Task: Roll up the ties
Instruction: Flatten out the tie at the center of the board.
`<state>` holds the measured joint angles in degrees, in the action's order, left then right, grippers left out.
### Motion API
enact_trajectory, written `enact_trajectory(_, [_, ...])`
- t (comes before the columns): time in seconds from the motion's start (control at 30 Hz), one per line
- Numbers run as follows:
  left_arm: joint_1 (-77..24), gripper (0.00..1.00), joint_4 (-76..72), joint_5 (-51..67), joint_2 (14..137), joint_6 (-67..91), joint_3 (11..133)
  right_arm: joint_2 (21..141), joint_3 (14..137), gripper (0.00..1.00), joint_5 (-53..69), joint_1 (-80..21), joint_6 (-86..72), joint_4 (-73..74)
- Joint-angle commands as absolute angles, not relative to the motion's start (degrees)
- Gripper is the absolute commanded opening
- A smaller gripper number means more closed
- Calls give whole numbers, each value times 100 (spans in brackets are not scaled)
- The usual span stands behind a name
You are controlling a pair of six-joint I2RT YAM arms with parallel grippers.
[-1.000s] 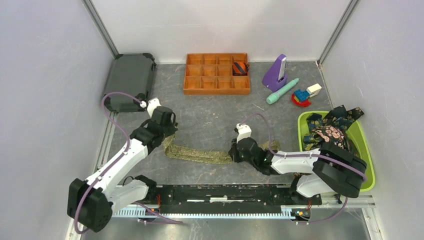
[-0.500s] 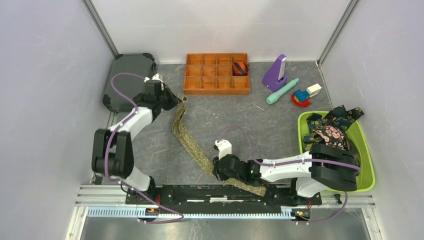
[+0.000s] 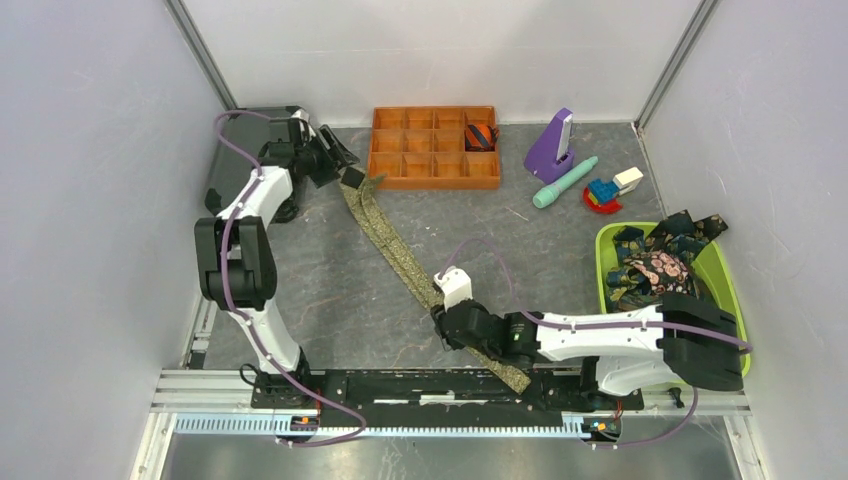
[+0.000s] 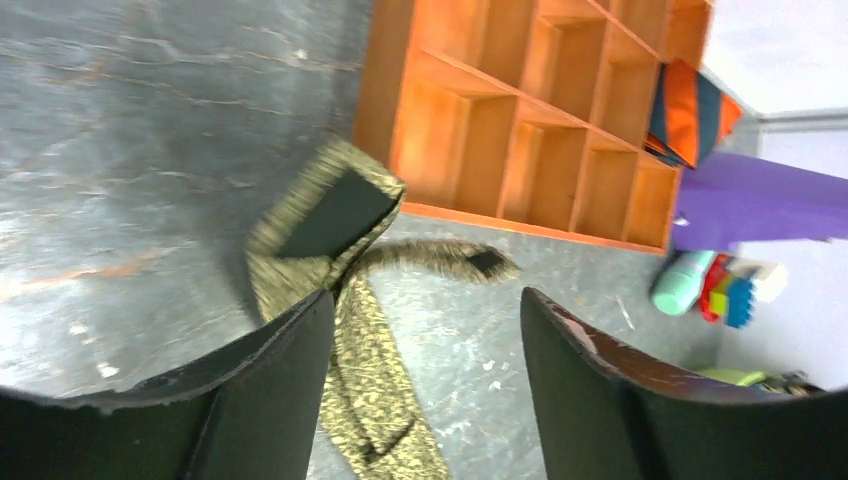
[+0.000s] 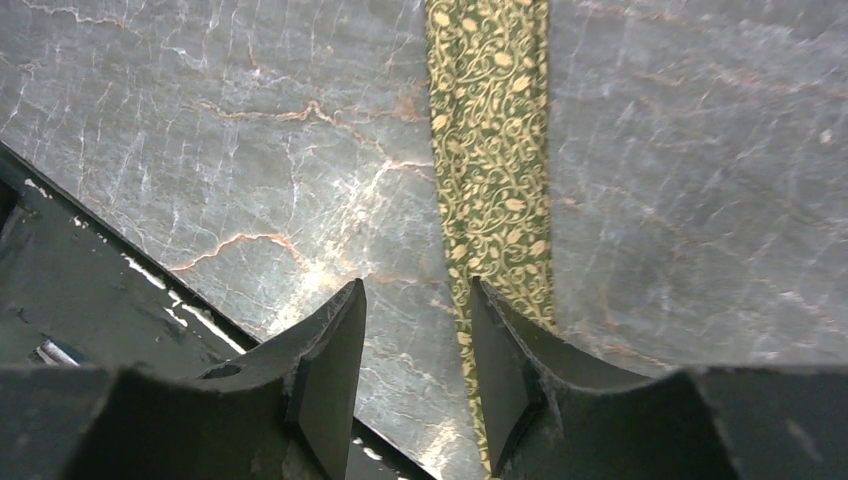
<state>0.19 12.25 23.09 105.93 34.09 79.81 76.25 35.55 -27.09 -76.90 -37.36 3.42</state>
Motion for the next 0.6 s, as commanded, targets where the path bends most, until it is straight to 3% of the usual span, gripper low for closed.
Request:
enact_trajectory(0.0, [201,79,2532,1164,10355,2952,8334,7290,3900,50,-3010,-7437,-3078,554])
enact_trajectory(0.13, [146,89,2917,732,9728,2959,8248,7125,3923,51,-2801,-6868,-2593,591])
enact_trajectory(0.2, [-160,88,3312,153,9348,2892,8152,7045,3796,50,-2504,-6482,-2445,620])
enact_trajectory(0.33, [-842,78,3891,-287,8733,2877,7647,6836,3267,46,-2221,-6008,-2280,597])
enact_trajectory(0.43, [-1592,72,3533,-400,8367,3010,6980,6820,2895,43,-2006,-5948,-2304,607])
enact_trajectory(0.57, [-2176,57,3059,-382,8518,3341,6702,6781,2338,36,-1539,-5950,-2417,360])
